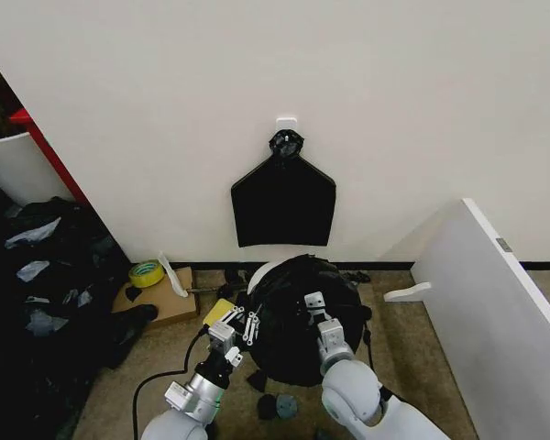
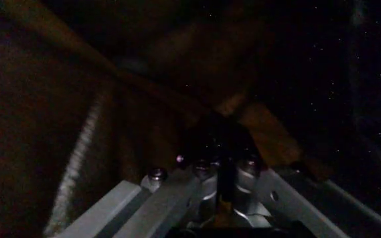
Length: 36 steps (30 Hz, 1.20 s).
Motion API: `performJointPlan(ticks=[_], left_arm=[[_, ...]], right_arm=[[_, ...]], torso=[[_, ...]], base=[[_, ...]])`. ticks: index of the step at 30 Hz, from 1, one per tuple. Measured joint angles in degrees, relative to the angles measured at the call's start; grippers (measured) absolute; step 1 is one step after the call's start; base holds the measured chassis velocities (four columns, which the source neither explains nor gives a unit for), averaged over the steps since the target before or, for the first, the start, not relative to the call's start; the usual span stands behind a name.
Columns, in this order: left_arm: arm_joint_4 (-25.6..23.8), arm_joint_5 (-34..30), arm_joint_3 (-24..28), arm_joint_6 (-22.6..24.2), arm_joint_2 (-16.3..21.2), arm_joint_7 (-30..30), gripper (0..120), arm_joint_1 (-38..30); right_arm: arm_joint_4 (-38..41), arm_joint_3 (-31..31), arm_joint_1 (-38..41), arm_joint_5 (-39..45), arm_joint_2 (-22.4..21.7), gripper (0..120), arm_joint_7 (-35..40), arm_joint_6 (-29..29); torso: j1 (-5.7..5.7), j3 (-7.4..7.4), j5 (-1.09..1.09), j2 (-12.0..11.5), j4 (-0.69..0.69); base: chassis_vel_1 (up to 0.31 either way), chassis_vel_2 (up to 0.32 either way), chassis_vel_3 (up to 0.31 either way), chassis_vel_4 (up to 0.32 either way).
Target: Place the garbage bag over the trash bin.
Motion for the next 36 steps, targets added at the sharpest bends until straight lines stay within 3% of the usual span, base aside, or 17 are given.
performJointPlan(ticks=[10,13,21,30,33,36], left_arm=[[1.3,-1.6,-1.0,-1.3,0.1,3.3,5,-2.1],[1.7,-2.1,-1.1,-2.1,0.1,5.3,5,-2.5],[0.9,-2.1,-1.0,-2.4,0.0,6.2,5,-1.5],[-0.2,-1.5,-0.6,-2.7,0.1,7.1,5,0.4],[-0.2,-1.4,-0.4,-2.7,0.0,7.2,5,0.5],[0.0,-1.3,0.0,-2.8,-0.4,7.3,5,0.7]], right_arm=[[8.4,-0.6,-1.9,15.5,-4.1,0,-2.5,1.2],[10.3,-1.7,-1.5,21.6,-4.9,0,-3.2,-2.0],[6.7,-3.6,0.9,18.3,-4.3,0,-4.5,-5.7],[1.8,-4.4,3.2,5.0,-3.5,0,-4.1,-7.7],[1.2,-4.2,3.3,4.6,-3.4,0,-4.1,-7.0],[-0.9,-3.8,3.4,3.2,-3.1,0,-5.6,-1.5]], torso=[[0.0,0.0,-0.01,0.0,-0.01],[0.0,-0.01,-0.01,0.0,0.0],[0.0,-0.01,0.0,0.0,0.0],[0.0,-0.01,0.0,0.0,0.0],[0.0,-0.01,-0.01,0.0,0.0],[0.0,0.0,0.0,0.0,0.0]], base=[[0.0,0.0,0.0,0.0],[0.0,0.0,0.0,0.0],[0.0,0.0,0.0,0.0],[0.0,0.0,0.0,0.0],[0.0,0.0,0.0,0.0],[0.0,0.0,0.0,0.0]])
